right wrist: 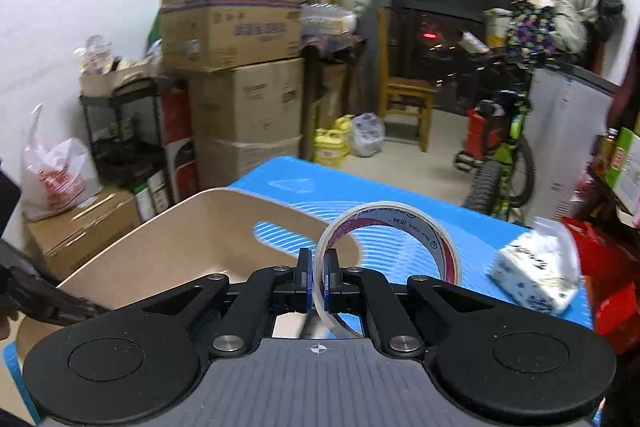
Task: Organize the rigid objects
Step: 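Carry the tape roll into the basket with the right gripper and release, then lower the right gripper onto the white pill bottle and grasp it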
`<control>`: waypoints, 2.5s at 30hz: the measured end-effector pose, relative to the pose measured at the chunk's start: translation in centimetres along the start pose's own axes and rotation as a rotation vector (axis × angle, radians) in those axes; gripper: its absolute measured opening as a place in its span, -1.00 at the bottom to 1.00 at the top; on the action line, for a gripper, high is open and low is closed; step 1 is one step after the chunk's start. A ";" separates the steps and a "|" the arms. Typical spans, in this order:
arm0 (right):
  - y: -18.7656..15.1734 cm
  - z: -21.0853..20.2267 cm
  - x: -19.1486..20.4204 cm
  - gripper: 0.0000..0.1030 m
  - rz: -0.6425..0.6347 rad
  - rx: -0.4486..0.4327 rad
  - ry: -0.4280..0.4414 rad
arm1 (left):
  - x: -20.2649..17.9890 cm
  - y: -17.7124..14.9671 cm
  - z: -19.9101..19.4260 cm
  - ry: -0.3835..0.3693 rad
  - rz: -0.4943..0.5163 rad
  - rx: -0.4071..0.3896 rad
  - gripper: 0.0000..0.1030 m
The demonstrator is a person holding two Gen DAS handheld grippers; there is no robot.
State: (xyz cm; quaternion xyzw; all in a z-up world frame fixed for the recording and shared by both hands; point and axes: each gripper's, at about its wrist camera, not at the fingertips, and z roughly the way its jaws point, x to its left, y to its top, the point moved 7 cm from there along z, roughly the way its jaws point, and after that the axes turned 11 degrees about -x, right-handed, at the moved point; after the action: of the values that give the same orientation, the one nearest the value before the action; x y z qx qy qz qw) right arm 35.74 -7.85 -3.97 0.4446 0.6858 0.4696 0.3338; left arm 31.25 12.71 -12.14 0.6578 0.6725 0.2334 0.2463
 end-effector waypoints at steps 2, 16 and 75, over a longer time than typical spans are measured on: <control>-0.4 0.6 1.6 -0.68 -0.028 0.025 0.032 | 0.0 0.0 0.0 0.000 0.000 0.000 -0.79; -4.1 3.1 7.6 -0.68 -0.180 0.206 0.155 | 0.0 0.0 0.0 0.001 0.001 0.000 -0.79; -13.9 7.7 -15.9 0.89 0.137 0.299 -0.355 | 0.0 -0.1 0.1 -0.008 0.004 0.007 -0.79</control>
State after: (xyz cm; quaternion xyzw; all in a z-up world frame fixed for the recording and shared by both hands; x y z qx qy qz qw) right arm 44.46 -22.08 -19.01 0.6102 0.6465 0.2992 0.3468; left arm 31.22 12.74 -12.32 0.6609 0.6711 0.2287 0.2460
